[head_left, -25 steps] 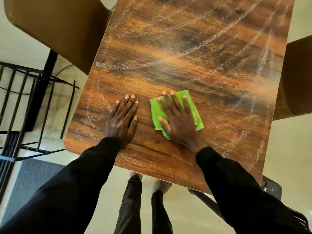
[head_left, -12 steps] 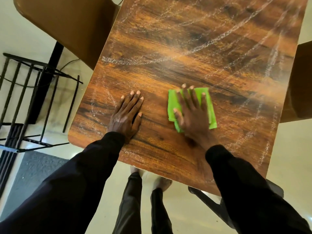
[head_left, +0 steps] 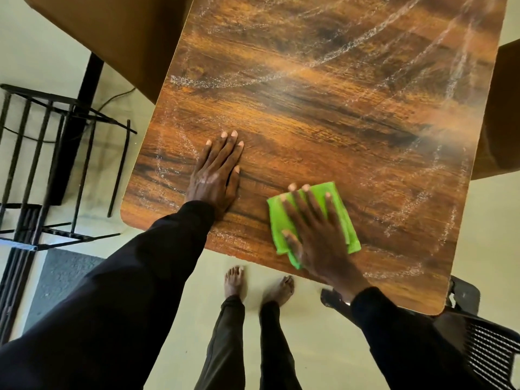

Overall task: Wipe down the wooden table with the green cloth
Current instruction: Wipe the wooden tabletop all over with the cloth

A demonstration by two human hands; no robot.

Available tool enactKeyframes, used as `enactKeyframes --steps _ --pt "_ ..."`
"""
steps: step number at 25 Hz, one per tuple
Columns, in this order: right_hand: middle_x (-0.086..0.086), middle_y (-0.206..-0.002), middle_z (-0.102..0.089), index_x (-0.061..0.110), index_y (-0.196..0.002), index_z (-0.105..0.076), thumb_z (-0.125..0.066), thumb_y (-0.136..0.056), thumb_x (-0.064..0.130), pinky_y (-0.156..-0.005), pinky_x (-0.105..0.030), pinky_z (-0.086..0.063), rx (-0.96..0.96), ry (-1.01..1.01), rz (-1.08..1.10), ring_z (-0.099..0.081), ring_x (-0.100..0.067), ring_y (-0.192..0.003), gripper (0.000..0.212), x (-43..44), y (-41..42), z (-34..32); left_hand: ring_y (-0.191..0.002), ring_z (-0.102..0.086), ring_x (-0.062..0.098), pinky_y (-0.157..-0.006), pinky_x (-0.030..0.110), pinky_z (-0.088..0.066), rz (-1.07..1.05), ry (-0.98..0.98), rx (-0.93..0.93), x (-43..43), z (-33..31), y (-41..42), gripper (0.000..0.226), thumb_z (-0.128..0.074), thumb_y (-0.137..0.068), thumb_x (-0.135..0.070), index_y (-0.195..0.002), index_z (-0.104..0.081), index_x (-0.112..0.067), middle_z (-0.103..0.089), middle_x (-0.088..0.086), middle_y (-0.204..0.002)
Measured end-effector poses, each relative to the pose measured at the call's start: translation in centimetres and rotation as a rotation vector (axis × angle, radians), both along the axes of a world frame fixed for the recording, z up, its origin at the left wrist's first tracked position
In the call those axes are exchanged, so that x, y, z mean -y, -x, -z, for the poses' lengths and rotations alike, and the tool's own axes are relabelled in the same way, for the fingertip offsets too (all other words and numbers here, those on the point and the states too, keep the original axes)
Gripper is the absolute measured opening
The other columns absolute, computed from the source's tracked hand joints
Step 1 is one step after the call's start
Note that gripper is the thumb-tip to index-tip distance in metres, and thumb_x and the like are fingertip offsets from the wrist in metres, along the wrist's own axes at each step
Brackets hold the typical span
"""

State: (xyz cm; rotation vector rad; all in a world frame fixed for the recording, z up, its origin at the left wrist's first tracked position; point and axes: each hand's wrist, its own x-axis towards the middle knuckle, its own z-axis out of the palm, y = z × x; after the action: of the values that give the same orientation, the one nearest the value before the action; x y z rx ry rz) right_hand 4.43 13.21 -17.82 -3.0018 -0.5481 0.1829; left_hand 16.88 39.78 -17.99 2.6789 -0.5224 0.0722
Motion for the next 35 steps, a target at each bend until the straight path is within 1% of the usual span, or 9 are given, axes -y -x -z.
enactKeyframes --steps 4,7,11,17,21,23,29,33,35 --pt "-0.008 -0.184 -0.009 0.021 -0.175 -0.021 -0.029 -0.114 0.052 -0.135 -0.065 -0.005 0.060 -0.010 0.311 -0.005 -0.033 -0.171 0.068 -2.8 -5.0 -0.7 -0.163 -0.023 0.027 -0.134 0.049 -0.019 -0.002 0.020 -0.001 0.1 -0.6 -0.2 0.051 -0.041 -0.112 -0.019 -0.162 -0.039 -0.007 -0.030 0.011 -0.173" --pt "-0.009 -0.184 -0.008 0.022 -0.174 -0.022 -0.031 -0.114 0.053 -0.133 -0.068 -0.008 0.013 -0.061 0.123 -0.005 -0.035 -0.171 0.069 -8.6 -0.4 -0.8 -0.162 -0.026 0.029 -0.133 0.051 -0.019 0.015 0.062 -0.019 0.2 -1.4 0.9 0.050 -0.041 -0.111 -0.016 -0.160 -0.041 -0.005 -0.033 0.013 -0.171" --pt "-0.008 -0.183 -0.015 0.022 -0.173 -0.029 -0.037 -0.113 0.054 -0.134 -0.067 -0.013 0.017 -0.029 -0.001 -0.011 -0.034 -0.170 0.068 -5.4 5.4 -1.0 -0.161 -0.028 0.030 -0.133 0.052 -0.018 0.035 0.102 -0.011 -2.8 -1.3 3.3 0.050 -0.041 -0.111 -0.015 -0.160 -0.041 -0.003 -0.035 0.015 -0.170" --pt "-0.008 -0.184 -0.009 0.021 -0.175 -0.022 -0.030 -0.114 0.052 -0.135 -0.066 -0.004 0.071 -0.069 0.357 -0.005 -0.034 -0.171 0.068 -9.1 -2.4 -1.1 -0.161 -0.028 0.029 -0.133 0.050 -0.020 -0.001 0.062 -0.002 -4.6 -0.3 4.2 0.050 -0.041 -0.111 -0.018 -0.159 -0.043 -0.004 -0.034 0.015 -0.170" --pt "-0.009 -0.184 -0.009 0.022 -0.174 -0.025 -0.034 -0.115 0.055 -0.134 -0.067 -0.008 0.017 -0.059 0.075 -0.006 -0.034 -0.171 0.068 -10.1 3.0 -0.3 -0.162 -0.026 0.027 -0.132 0.052 -0.022 0.002 0.078 0.009 -4.6 -0.3 4.4 0.050 -0.040 -0.111 -0.018 -0.159 -0.043 -0.005 -0.034 0.013 -0.171" --pt "-0.007 -0.184 -0.010 0.023 -0.174 -0.026 -0.035 -0.115 0.056 -0.135 -0.066 -0.008 0.014 -0.023 0.061 -0.006 -0.033 -0.171 0.069 -6.9 4.9 -0.4 -0.162 -0.027 0.028 -0.132 0.053 -0.023 0.005 0.072 0.014 -4.6 -0.1 4.6 0.051 -0.039 -0.111 -0.020 -0.159 -0.043 -0.005 -0.035 0.014 -0.170" --pt "-0.008 -0.184 -0.013 0.021 -0.174 -0.024 -0.033 -0.114 0.052 -0.135 -0.065 -0.005 0.091 -0.029 0.445 -0.009 -0.034 -0.170 0.069 -5.9 -6.3 -0.9 -0.162 -0.025 0.026 -0.134 0.049 -0.018 0.008 0.048 0.015 -4.7 0.4 4.5 0.053 -0.037 -0.112 -0.025 -0.161 -0.040 -0.006 -0.032 0.012 -0.172" --pt "-0.009 -0.184 -0.011 0.023 -0.174 -0.024 -0.037 -0.114 0.053 -0.134 -0.068 -0.008 0.029 -0.039 0.094 -0.006 -0.034 -0.171 0.068 -7.9 -1.1 -0.8 -0.162 -0.024 0.026 -0.133 0.051 -0.021 0.006 0.048 0.027 -4.6 0.5 4.3 0.053 -0.036 -0.111 -0.025 -0.161 -0.040 -0.007 -0.032 0.012 -0.172" --pt "-0.009 -0.184 -0.014 0.022 -0.173 -0.027 -0.035 -0.114 0.054 -0.133 -0.069 -0.013 0.014 -0.027 0.036 -0.009 -0.035 -0.170 0.067 -5.4 2.0 -0.9 -0.162 -0.025 0.027 -0.133 0.052 -0.021 -0.001 0.047 0.020 -4.5 0.5 4.2 0.053 -0.036 -0.111 -0.026 -0.161 -0.040 -0.007 -0.032 0.012 -0.172"
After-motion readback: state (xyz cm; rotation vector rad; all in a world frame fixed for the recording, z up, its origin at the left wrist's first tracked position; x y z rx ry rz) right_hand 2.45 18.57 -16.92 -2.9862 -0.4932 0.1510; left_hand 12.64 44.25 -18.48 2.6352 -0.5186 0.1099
